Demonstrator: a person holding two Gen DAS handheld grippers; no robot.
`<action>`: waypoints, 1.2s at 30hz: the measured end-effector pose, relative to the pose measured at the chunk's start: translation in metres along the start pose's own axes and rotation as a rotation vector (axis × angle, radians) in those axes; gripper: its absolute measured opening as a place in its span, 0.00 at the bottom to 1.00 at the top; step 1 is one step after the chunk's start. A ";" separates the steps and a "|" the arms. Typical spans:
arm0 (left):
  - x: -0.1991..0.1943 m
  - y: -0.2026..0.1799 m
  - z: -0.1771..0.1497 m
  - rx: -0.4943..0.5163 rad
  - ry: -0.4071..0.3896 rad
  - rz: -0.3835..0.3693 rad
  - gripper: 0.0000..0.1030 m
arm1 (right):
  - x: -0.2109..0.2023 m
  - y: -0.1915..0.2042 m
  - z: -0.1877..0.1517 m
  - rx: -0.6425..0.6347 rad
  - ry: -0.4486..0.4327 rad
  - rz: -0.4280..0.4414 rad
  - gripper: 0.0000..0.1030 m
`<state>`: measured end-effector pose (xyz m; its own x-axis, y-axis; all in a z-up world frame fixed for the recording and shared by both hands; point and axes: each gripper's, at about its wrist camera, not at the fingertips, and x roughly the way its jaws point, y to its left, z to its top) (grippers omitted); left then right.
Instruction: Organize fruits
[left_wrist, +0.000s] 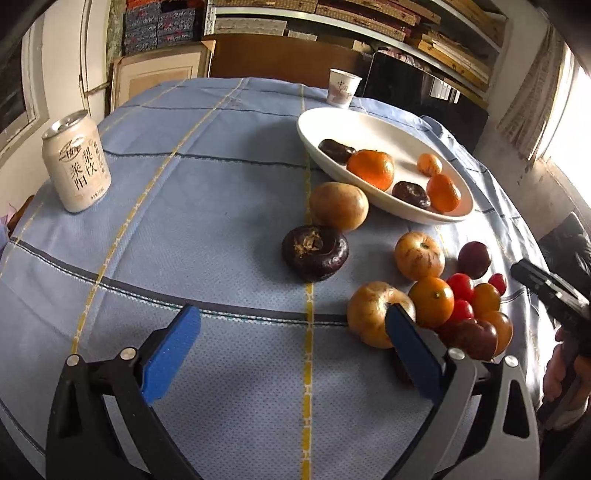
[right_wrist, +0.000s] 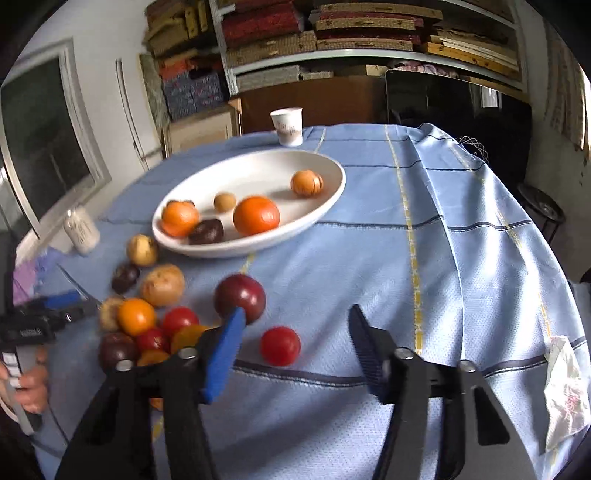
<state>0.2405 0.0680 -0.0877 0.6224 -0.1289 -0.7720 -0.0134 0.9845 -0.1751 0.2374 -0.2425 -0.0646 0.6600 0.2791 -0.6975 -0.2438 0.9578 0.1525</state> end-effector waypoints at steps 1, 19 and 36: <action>0.001 0.001 0.000 -0.007 0.002 -0.002 0.96 | 0.003 0.001 -0.001 -0.008 0.018 0.004 0.48; 0.004 0.001 0.000 -0.015 0.017 -0.015 0.96 | 0.021 0.008 -0.008 -0.031 0.115 0.033 0.33; 0.002 -0.025 -0.003 0.115 0.012 -0.119 0.74 | 0.024 0.006 -0.009 -0.008 0.134 0.039 0.25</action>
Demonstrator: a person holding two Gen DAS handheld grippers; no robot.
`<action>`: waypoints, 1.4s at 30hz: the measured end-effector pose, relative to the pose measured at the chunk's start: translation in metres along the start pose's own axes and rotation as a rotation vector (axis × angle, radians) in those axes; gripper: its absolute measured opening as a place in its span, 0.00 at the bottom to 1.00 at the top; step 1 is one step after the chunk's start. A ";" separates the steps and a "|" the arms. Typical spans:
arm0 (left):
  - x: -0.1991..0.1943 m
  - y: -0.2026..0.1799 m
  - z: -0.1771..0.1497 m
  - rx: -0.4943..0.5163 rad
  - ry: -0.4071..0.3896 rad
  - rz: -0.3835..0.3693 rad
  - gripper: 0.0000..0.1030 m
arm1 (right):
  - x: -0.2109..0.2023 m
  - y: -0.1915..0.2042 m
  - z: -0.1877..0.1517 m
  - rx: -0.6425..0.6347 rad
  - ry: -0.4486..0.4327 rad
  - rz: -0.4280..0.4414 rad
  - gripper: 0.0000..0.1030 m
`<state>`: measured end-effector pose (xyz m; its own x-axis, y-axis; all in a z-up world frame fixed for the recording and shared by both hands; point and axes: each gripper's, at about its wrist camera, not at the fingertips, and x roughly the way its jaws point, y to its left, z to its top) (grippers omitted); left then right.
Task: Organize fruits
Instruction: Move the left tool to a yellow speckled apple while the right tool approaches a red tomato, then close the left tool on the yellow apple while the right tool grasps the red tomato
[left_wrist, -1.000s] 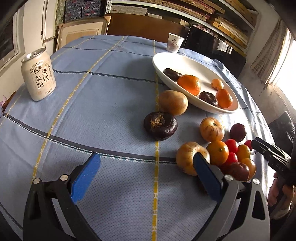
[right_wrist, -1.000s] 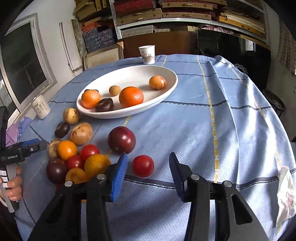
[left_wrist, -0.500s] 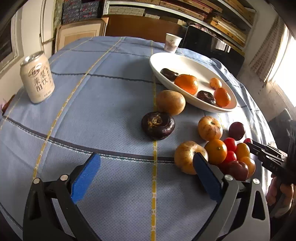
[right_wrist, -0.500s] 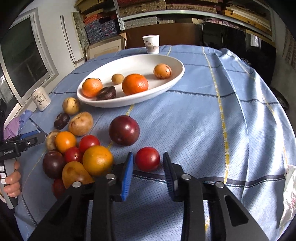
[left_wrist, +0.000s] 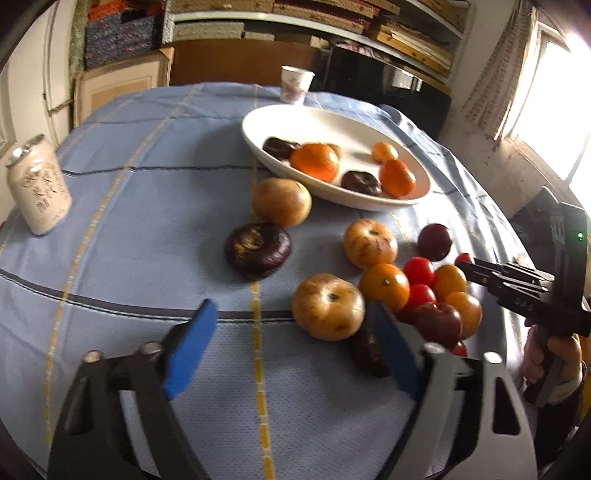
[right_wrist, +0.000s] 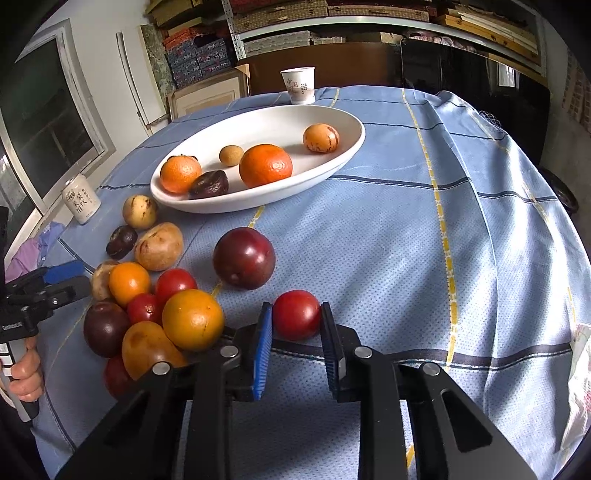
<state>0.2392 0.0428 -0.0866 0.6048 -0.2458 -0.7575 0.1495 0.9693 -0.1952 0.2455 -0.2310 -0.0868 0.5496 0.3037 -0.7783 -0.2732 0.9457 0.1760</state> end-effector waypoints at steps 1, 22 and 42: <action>0.004 0.000 0.000 -0.004 0.017 -0.009 0.69 | 0.000 -0.001 0.000 0.004 0.000 0.004 0.25; 0.022 -0.010 0.007 -0.018 0.070 -0.091 0.44 | -0.002 0.002 0.000 -0.012 0.001 -0.012 0.26; 0.000 -0.006 0.009 -0.025 -0.012 -0.086 0.43 | -0.017 -0.005 0.008 0.046 -0.056 0.128 0.25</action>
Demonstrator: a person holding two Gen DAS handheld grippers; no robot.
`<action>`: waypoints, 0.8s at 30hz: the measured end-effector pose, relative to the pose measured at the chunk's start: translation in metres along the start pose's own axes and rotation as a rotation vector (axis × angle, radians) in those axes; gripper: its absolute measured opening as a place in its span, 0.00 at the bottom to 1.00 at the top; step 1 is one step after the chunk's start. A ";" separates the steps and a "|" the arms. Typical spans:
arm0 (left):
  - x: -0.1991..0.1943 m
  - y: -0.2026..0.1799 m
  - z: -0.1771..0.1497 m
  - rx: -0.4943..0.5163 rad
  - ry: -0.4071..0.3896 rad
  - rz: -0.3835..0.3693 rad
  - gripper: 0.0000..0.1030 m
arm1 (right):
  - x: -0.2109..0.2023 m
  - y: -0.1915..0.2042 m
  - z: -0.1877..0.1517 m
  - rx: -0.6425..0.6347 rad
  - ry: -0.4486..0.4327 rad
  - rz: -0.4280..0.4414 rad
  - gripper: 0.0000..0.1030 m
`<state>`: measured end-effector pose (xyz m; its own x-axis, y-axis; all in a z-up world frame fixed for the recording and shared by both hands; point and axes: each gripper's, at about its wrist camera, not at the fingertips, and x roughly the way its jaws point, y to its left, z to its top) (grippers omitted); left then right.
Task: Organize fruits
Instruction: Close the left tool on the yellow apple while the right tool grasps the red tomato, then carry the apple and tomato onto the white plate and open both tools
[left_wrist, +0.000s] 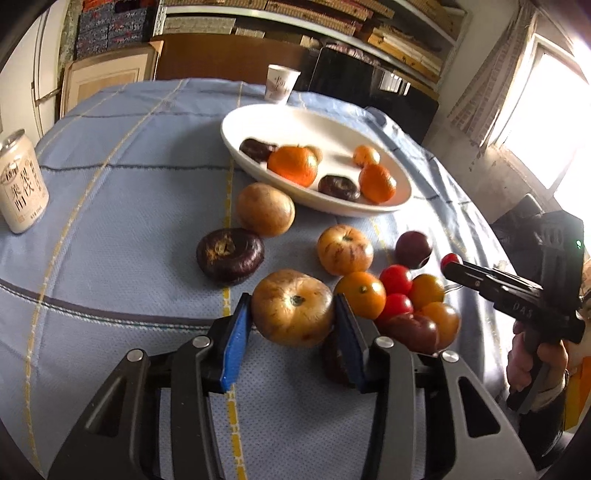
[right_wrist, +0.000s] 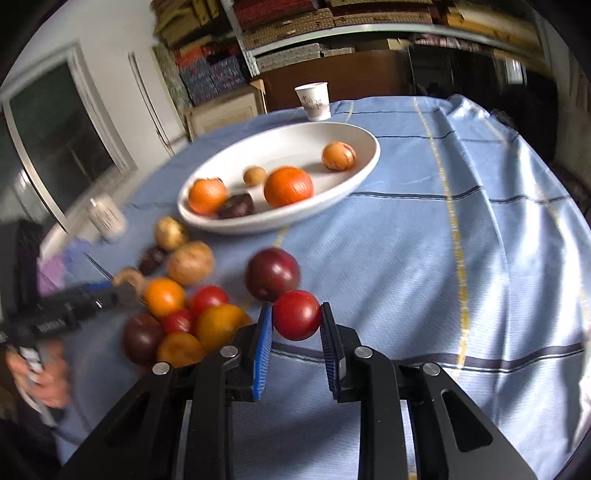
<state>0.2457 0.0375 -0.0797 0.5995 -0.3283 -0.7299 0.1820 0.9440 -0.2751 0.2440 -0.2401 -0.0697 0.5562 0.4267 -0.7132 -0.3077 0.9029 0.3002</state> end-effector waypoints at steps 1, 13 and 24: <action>-0.002 -0.001 0.004 0.004 0.005 -0.013 0.42 | -0.003 0.002 0.006 -0.006 -0.009 -0.002 0.25; 0.026 -0.044 0.122 0.095 -0.017 0.004 0.42 | 0.039 0.008 0.096 0.075 -0.126 0.057 0.25; 0.010 -0.043 0.129 0.081 -0.152 0.114 0.93 | 0.015 0.004 0.084 -0.002 -0.165 0.056 0.63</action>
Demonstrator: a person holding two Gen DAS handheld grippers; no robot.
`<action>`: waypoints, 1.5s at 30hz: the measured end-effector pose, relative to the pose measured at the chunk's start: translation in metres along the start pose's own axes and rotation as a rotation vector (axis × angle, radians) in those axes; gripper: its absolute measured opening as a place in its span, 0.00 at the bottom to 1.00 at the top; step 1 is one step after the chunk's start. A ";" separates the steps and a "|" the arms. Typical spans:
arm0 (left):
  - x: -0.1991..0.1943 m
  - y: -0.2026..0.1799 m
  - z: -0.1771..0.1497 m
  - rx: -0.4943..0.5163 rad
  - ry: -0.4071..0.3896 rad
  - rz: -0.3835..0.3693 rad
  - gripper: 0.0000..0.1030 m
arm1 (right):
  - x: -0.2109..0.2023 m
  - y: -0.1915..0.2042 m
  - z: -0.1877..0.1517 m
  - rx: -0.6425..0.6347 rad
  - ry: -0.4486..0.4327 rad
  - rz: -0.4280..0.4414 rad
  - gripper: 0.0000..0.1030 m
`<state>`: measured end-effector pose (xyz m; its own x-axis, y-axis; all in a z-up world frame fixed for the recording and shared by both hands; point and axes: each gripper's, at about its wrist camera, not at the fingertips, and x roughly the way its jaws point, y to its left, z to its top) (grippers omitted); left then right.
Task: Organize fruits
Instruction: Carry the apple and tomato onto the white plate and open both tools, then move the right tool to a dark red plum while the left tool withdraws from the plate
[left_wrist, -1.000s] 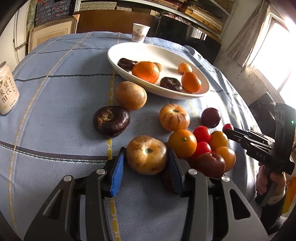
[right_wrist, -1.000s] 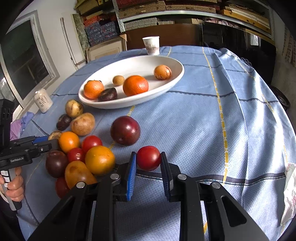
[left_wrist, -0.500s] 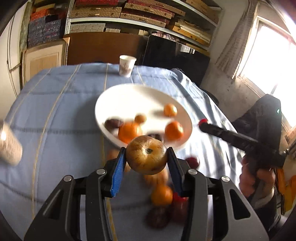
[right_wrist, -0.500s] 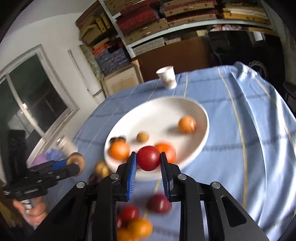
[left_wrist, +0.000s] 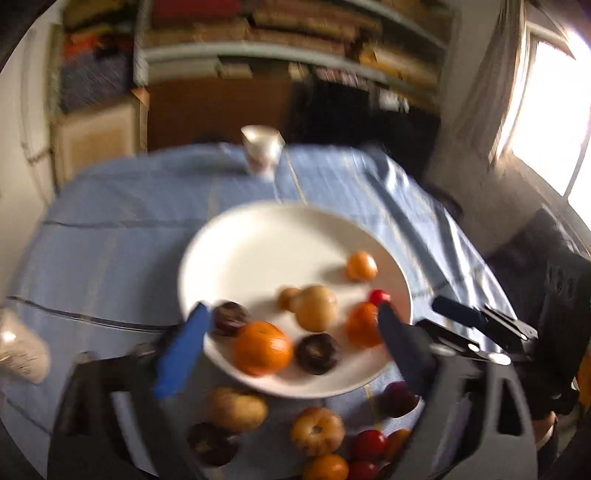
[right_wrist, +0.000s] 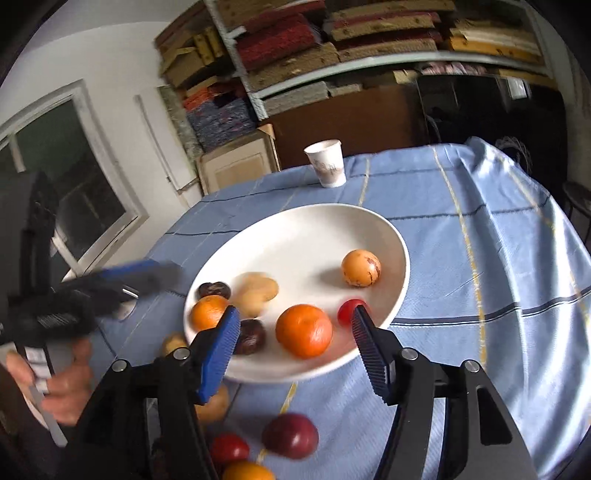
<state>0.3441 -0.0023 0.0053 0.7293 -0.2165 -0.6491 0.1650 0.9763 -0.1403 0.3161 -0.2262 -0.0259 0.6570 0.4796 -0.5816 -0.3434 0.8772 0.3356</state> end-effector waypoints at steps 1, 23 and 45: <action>-0.008 0.003 -0.003 -0.004 -0.025 0.015 0.93 | -0.004 0.001 -0.001 -0.008 -0.006 -0.002 0.65; -0.025 0.048 -0.108 -0.013 0.038 0.312 0.95 | 0.012 0.044 -0.058 -0.280 0.141 -0.172 0.68; -0.014 0.065 -0.112 -0.101 0.130 0.267 0.96 | 0.028 0.024 -0.062 -0.145 0.244 -0.122 0.61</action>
<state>0.2703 0.0648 -0.0790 0.6455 0.0432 -0.7625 -0.0921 0.9955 -0.0216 0.2843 -0.1909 -0.0801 0.5247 0.3460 -0.7778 -0.3754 0.9141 0.1534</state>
